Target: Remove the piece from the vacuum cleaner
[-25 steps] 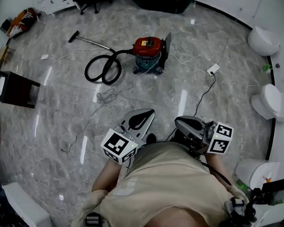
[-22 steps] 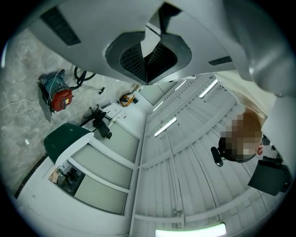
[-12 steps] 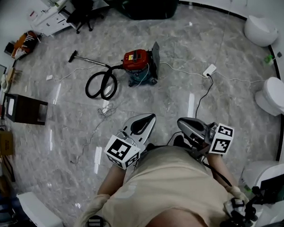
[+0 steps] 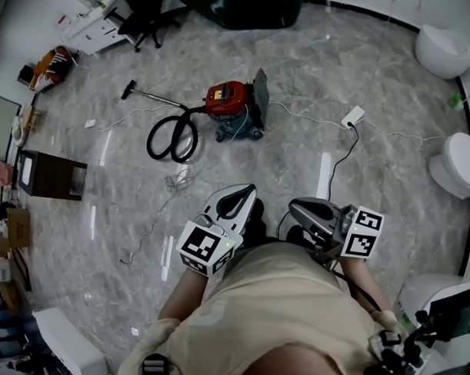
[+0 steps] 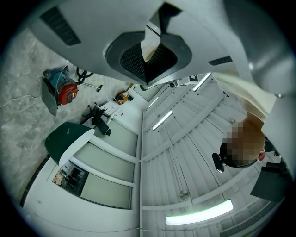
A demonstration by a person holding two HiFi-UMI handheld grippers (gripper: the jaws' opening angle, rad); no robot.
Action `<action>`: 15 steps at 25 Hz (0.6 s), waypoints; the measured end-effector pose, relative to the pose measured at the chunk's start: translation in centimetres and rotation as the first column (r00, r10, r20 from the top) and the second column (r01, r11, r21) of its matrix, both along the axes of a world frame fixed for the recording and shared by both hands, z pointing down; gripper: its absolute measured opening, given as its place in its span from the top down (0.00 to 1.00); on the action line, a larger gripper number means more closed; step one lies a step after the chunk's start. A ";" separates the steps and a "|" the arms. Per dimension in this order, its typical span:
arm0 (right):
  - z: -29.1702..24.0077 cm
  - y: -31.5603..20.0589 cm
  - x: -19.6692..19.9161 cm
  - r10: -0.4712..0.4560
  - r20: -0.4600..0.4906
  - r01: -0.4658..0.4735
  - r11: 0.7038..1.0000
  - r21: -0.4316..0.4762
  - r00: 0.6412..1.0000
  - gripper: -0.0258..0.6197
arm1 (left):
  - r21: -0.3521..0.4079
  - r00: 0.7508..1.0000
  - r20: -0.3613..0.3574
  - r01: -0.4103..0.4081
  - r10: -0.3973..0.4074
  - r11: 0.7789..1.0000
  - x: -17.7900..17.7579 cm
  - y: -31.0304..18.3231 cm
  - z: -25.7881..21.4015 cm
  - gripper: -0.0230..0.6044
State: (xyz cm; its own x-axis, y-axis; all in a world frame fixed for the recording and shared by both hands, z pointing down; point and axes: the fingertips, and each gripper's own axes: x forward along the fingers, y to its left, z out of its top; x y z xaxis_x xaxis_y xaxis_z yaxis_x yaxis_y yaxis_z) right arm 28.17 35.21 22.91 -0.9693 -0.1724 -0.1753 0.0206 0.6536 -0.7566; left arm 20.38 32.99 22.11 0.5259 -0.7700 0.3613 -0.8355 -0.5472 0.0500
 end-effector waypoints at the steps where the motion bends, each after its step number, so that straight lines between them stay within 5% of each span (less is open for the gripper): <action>1: 0.1 -0.2 0.1 0.007 -0.007 -0.007 1.000 0.000 1.000 0.96 | 0.002 1.000 -0.003 -0.004 0.004 1.000 0.0 -0.4 0.1 0.97; 8: 1.0 -4.0 -0.2 0.120 -0.061 -0.121 0.993 -0.015 0.991 0.96 | -0.001 0.998 -0.024 -0.054 0.054 0.999 -1.6 -4.6 1.7 0.97; 15: 0.2 -8.9 -8.0 0.090 -0.168 -0.085 0.996 0.032 0.982 0.96 | 0.019 0.994 -0.099 -0.039 0.041 0.999 -9.3 -10.2 1.1 0.97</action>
